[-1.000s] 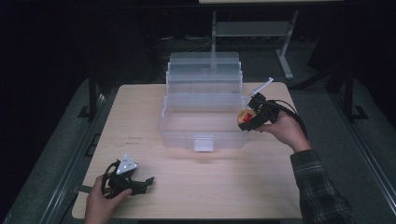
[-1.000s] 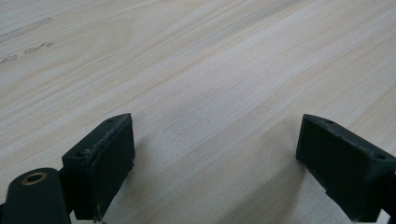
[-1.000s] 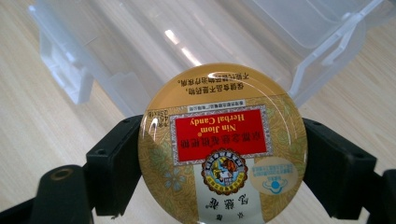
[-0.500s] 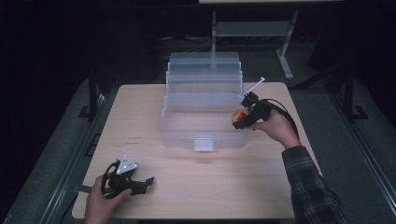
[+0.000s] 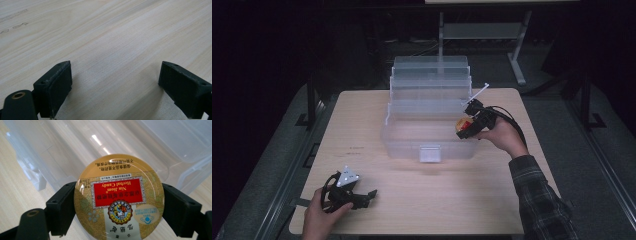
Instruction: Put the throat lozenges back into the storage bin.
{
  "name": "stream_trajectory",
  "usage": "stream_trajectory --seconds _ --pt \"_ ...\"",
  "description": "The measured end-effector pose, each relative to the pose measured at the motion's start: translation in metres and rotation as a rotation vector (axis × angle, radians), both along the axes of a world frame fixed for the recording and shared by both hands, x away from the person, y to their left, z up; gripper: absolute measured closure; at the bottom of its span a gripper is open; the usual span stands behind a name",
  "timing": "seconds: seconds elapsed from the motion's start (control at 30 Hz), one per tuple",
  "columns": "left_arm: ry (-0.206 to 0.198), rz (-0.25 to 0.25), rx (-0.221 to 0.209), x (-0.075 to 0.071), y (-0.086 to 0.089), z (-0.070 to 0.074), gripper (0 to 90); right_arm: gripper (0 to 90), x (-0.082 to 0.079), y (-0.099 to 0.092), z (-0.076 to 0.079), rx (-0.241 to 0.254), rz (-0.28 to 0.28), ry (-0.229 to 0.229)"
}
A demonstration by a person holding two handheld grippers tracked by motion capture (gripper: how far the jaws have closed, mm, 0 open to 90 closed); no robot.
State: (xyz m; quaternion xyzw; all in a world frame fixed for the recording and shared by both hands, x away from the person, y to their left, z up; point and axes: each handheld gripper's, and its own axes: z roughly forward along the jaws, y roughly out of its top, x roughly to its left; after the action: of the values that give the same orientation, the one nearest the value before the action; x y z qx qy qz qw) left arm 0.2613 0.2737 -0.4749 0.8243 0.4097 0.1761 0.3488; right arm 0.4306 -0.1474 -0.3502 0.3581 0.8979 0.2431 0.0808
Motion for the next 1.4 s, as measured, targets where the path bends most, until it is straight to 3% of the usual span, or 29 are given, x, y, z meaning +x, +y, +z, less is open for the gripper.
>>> stream_trajectory --seconds 0.6,0.8,1.07,1.4 --pt "0.0 0.0 0.0 0.0 0.0 0.0 10.7 18.1 -0.005 -0.011 0.007 0.012 -0.013 -0.018" --pt "0.0 0.0 0.0 0.0 0.0 0.0 10.7 13.7 -0.011 -0.019 0.01 0.019 -0.02 -0.029" --pt "0.0 0.0 0.0 0.0 0.0 0.0 10.7 8.8 -0.022 -0.032 0.009 0.028 -0.03 -0.041" --pt "0.0 0.0 -0.001 0.0 0.0 0.0 10.7 7.4 -0.049 -0.054 -0.002 0.068 -0.048 -0.069"
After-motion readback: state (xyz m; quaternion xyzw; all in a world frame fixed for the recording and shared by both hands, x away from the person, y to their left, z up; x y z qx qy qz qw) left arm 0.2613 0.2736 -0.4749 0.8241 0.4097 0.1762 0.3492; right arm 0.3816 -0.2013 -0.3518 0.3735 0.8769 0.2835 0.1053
